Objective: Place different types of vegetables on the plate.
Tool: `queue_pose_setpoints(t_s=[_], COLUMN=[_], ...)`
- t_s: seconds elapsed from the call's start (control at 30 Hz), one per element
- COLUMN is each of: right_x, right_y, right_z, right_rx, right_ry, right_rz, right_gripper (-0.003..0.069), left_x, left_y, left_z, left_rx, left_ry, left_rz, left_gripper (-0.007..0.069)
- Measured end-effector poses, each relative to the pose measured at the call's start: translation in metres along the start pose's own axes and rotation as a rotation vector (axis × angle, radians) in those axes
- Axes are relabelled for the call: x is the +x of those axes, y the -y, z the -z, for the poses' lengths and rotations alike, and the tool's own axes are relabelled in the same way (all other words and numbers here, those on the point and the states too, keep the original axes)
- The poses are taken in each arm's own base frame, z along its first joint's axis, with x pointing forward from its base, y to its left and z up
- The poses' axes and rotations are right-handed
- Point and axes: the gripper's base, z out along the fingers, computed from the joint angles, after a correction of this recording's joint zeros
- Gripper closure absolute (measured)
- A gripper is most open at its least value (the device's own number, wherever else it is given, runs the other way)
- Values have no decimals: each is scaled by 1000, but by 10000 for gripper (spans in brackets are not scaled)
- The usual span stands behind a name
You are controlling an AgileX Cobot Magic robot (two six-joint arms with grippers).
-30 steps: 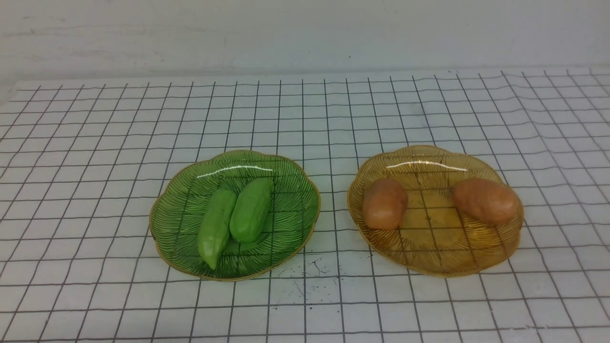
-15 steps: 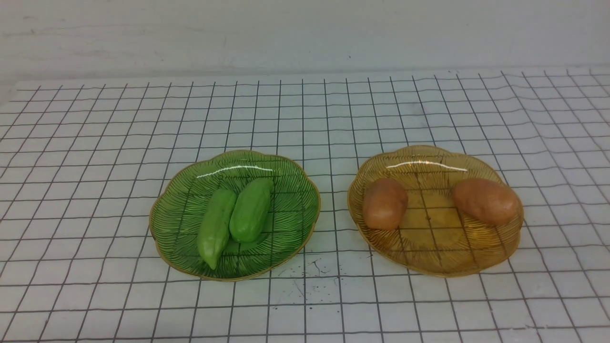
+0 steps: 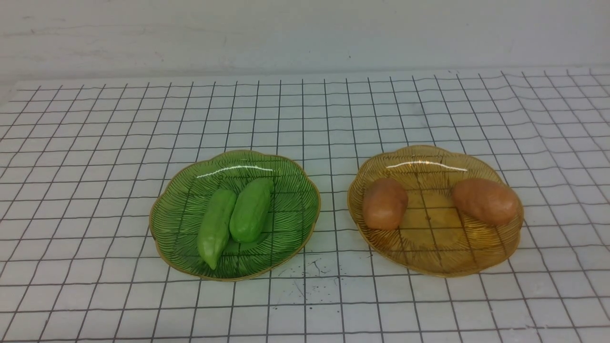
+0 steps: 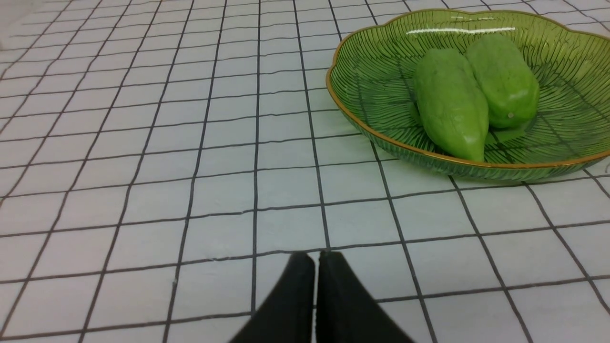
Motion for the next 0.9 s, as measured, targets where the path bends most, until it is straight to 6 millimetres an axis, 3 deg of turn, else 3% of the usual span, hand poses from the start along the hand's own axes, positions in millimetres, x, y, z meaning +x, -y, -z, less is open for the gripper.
queue_pose_setpoints(t_s=[0.17, 0.27, 0.4, 0.47, 0.6, 0.9], right_x=[11, 37, 86, 131, 177, 183], right_y=[0, 1, 6, 11, 14, 14], right_z=[2, 8, 16, 26, 41, 44], right_rx=[7, 58, 170, 262, 312, 316], right_ry=[-76, -147, -283, -414, -578, -636], right_rz=[41, 97, 167, 180, 134, 117], right_gripper=[673, 673, 673, 673, 673, 673], left_x=[0, 0, 0, 0, 0, 0], left_y=[0, 0, 0, 0, 0, 0], left_z=[0, 0, 0, 0, 0, 0], left_rx=[0, 0, 0, 0, 0, 0], left_ry=[0, 0, 0, 0, 0, 0], left_rz=[0, 0, 0, 0, 1, 1], left_gripper=[632, 632, 632, 632, 632, 632])
